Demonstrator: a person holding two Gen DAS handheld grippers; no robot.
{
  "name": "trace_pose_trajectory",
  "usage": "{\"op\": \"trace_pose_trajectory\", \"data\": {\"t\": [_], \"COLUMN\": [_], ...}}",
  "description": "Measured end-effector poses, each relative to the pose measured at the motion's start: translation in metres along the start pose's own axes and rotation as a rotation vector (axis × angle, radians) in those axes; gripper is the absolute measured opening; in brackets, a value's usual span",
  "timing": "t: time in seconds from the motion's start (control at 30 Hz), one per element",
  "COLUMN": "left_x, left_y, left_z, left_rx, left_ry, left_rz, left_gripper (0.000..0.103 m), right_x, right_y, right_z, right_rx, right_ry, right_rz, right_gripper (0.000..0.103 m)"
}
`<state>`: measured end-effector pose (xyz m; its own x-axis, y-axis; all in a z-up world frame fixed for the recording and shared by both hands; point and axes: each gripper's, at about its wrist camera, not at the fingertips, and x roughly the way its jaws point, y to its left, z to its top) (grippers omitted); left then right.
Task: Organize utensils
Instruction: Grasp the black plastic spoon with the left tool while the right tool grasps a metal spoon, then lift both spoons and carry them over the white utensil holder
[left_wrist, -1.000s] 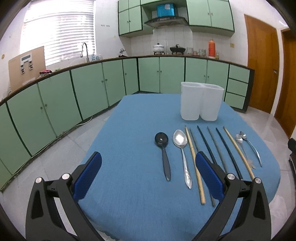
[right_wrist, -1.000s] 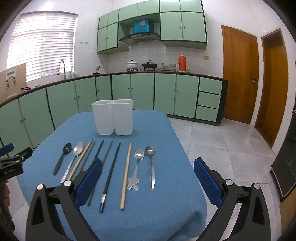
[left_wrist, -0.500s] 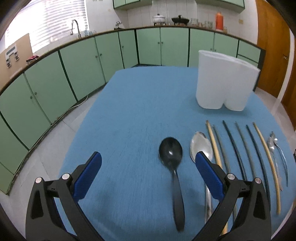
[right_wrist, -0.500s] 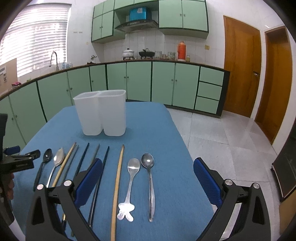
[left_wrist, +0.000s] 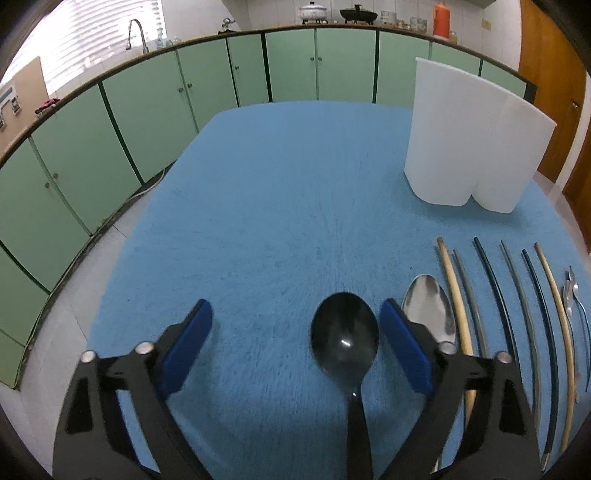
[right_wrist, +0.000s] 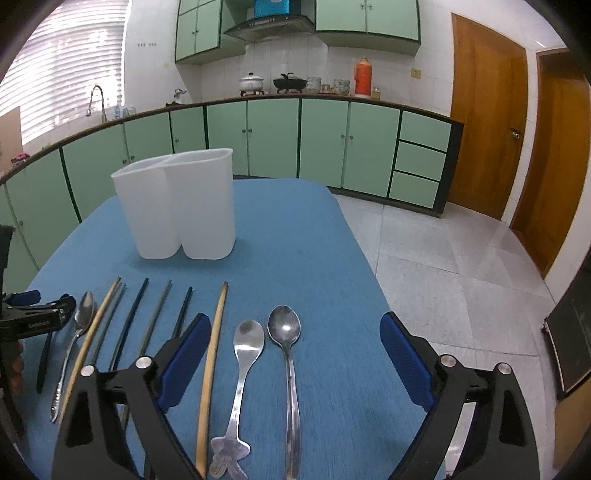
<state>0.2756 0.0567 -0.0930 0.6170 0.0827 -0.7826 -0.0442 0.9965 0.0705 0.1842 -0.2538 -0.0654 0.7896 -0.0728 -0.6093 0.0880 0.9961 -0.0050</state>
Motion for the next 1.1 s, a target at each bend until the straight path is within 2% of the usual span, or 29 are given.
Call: {"op": "trace_pose_trajectory", "data": {"t": [0.13,0.2,0.5,0.73,0.83,1.1], "left_x": [0.005,0.006,0.001,-0.001,-0.001,-0.002], "left_y": [0.003,0.005,0.003,-0.005,-0.008,-0.018], "left_z": [-0.002,-0.002,-0.004,-0.002,-0.001,0.0], "left_rx": [-0.024,-0.029,-0.015,0.002,0.01,0.028], "left_ry": [0.011,0.008,-0.011,-0.017,-0.019,-0.021], "left_rz": [-0.033,-0.044,-0.072,-0.09,-0.091,-0.09], "left_gripper": [0.081,0.079,0.055,0.039,0.035,0.035], "right_x": [0.01,0.017,0.05,0.068,0.072,0.08], "right_y": [-0.002,-0.004,-0.01,-0.012,-0.011,-0.013], "right_z": [0.002,0.003,0.007,0.01,0.009,0.01], "right_rx": [-0.011,-0.015,-0.017,-0.009,-0.015,-0.012], "right_ry": [0.027,0.048,0.149,0.202,0.209,0.232], "right_rz": [-0.001,0.005,0.026,0.074,0.077,0.086], "right_gripper": [0.082,0.075,0.057,0.055,0.052,0.045]}}
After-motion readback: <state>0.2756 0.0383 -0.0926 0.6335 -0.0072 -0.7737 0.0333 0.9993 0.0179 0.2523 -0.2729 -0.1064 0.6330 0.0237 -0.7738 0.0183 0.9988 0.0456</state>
